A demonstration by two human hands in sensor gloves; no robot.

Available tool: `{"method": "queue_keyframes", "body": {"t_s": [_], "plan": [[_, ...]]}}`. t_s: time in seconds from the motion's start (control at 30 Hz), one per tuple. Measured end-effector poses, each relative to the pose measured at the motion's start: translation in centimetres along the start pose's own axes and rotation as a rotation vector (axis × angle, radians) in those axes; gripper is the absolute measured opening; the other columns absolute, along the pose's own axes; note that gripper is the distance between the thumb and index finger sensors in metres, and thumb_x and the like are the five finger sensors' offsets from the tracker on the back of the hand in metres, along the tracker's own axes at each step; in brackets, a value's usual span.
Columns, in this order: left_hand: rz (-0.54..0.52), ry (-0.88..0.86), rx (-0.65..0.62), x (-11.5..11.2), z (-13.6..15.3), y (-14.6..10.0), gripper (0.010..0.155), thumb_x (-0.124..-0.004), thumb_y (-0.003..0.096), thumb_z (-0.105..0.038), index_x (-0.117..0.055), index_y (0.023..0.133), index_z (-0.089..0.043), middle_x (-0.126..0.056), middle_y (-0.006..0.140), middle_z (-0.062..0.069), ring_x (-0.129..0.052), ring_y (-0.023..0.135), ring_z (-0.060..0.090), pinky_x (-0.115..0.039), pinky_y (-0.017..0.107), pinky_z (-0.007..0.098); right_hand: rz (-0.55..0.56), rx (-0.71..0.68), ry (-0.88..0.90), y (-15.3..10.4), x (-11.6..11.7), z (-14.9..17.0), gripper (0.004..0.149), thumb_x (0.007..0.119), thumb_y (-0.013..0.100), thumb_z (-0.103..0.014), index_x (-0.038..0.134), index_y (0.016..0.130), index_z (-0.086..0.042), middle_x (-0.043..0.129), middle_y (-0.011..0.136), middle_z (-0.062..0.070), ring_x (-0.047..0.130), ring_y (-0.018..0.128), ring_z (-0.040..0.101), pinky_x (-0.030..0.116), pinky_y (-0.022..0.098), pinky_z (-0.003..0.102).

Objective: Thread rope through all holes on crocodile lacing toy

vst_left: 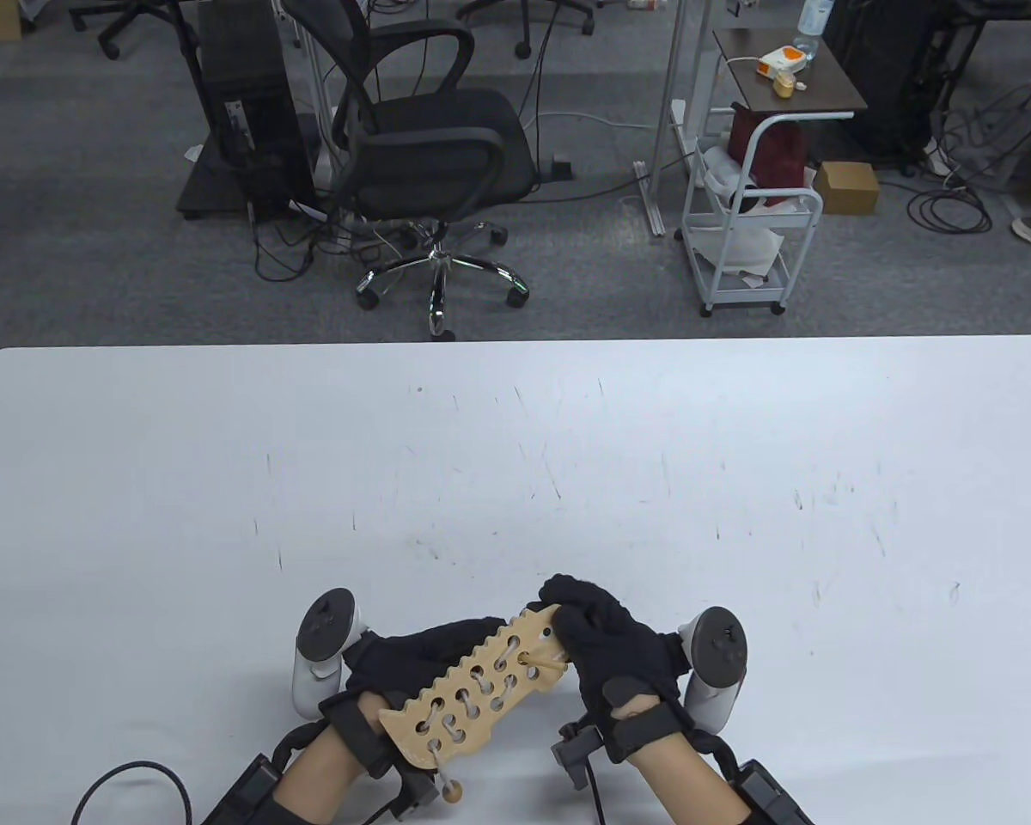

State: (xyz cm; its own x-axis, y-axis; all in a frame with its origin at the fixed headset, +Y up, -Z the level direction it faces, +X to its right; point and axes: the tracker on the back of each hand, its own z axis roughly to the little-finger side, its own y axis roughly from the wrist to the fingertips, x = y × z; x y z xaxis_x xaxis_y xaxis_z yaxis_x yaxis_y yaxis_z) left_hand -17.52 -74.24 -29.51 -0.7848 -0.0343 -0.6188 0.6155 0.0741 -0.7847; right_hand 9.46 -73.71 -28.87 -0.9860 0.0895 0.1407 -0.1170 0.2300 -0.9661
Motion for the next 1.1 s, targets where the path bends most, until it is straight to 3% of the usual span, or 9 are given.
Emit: {"method": "queue_keyframes", "body": {"t_s": [0.33, 0.57, 0.7, 0.87, 1.1], "plan": [[0.032, -0.059, -0.045, -0.3, -0.1, 0.0, 0.054, -0.083, 0.0437, -0.026, -0.077, 0.098, -0.028, -0.09, 0.094, 0.003, -0.093, 0.081, 0.026, -0.064, 0.072, 0.055, 0.01, -0.029, -0.076, 0.1, 0.1, -0.1, 0.053, 0.078, 0.046, -0.037, 0.074, 0.09, -0.008, 0.103, 0.068, 0.003, 0.106, 0.05, 0.023, 0.083, 0.041, 0.041], [0.05, -0.03, -0.06, -0.5, -0.2, 0.0, 0.061, -0.083, 0.0438, -0.027, -0.066, 0.102, -0.036, -0.089, 0.095, -0.002, -0.094, 0.08, 0.023, -0.065, 0.072, 0.053, 0.01, -0.048, -0.129, 0.2, 0.1, -0.1, 0.053, 0.079, 0.045, -0.038, 0.075, 0.089, -0.007, 0.104, 0.067, 0.003, 0.107, 0.048, 0.023, 0.083, 0.04, 0.041], [0.022, 0.011, -0.086, -0.2, -0.6, -0.1, 0.062, -0.084, 0.0437, -0.027, -0.066, 0.101, -0.04, -0.093, 0.092, -0.003, -0.096, 0.078, 0.021, -0.067, 0.071, 0.052, 0.011, -0.046, -0.18, 0.1, 0.2, -0.1, 0.05, 0.077, 0.046, -0.04, 0.078, 0.087, -0.01, 0.105, 0.061, -0.001, 0.108, 0.04, 0.019, 0.084, 0.038, 0.039], [0.026, 0.004, -0.071, -0.3, -0.5, -0.1, 0.061, -0.083, 0.0446, -0.029, -0.065, 0.102, -0.04, -0.092, 0.094, -0.005, -0.094, 0.08, 0.024, -0.065, 0.072, 0.053, -0.008, -0.041, -0.153, 0.3, 0.1, -0.1, 0.048, 0.076, 0.046, -0.04, 0.078, 0.085, -0.012, 0.104, 0.06, -0.002, 0.108, 0.039, 0.017, 0.085, 0.037, 0.039], [-0.047, -0.001, -0.036, 1.1, 0.0, -0.3, 0.06, -0.082, 0.0454, -0.031, -0.066, 0.102, -0.04, -0.091, 0.094, -0.004, -0.092, 0.082, 0.026, -0.064, 0.072, 0.054, -0.004, -0.005, -0.068, 0.3, -0.3, 0.2, 0.048, 0.076, 0.046, -0.039, 0.076, 0.085, -0.01, 0.103, 0.061, -0.001, 0.108, 0.04, 0.017, 0.085, 0.037, 0.039]]}}
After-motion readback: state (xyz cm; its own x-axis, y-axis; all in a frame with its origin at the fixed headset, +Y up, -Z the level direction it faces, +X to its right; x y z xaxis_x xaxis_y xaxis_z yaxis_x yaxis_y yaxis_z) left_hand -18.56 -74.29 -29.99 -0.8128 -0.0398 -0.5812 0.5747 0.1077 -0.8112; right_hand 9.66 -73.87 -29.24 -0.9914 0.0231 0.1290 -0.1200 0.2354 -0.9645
